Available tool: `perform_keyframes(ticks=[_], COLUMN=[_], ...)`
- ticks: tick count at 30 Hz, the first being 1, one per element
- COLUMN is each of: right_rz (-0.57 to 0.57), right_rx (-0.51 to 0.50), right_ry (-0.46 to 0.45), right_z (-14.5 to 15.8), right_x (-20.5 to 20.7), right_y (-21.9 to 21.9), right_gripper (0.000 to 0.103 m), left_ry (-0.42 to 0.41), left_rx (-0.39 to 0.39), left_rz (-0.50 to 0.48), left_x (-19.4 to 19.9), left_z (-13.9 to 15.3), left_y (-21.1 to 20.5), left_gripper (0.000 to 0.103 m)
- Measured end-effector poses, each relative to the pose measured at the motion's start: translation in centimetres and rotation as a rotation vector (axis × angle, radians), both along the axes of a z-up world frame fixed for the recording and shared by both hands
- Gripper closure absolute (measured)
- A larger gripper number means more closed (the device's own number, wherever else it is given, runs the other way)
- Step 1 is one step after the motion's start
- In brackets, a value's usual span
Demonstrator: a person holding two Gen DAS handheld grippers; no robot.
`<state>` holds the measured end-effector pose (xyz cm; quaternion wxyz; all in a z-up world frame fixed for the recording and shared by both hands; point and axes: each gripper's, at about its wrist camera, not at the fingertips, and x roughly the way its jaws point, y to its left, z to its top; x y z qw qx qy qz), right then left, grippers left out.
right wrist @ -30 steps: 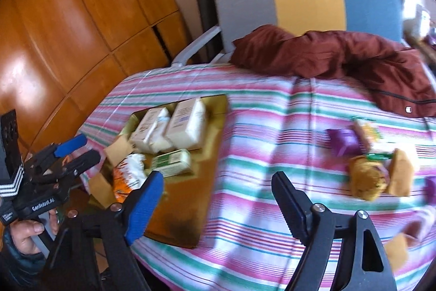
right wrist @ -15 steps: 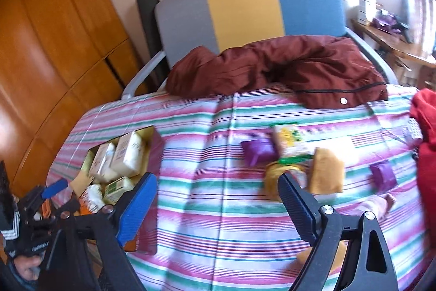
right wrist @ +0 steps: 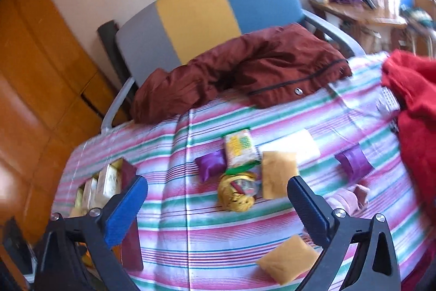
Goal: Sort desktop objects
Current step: 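Withdraw both tools from the tray toward the remaining loose items, then grasp the tan sponge pad with the right tool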
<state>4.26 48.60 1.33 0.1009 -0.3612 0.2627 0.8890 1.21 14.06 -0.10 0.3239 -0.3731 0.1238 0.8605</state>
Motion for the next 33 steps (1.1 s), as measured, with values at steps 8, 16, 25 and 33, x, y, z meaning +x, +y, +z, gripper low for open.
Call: perform_keyframes(ticks=[8, 16, 25, 33], right_rz=[-0.102, -0.043, -0.049, -0.025], right_rx=[0.013, 0.041, 0.052, 0.058], right_ry=[-0.115, -0.213, -0.296, -0.328], right_z=[-1.6, -4.7, -8.1, -9.3], right_x=[-0.8, -3.7, -5.2, -6.2], right_y=[3.4, 4.3, 5.4, 5.2], right_gripper=[0.000, 0.009, 0.024, 0.028], left_ry=[-0.021, -0.058, -0.079, -0.094], left_rx=[-0.001, 0.000, -0.013, -0.010], left_rz=[-0.020, -0.057, -0.116, -0.183], left_x=[0.1, 0.3, 0.7, 0.6], left_z=[-0.4, -0.9, -1.4, -1.5], left_y=[0.6, 2.0, 4.6, 7.7], left_gripper=[0.030, 0.030, 0.030, 0.030])
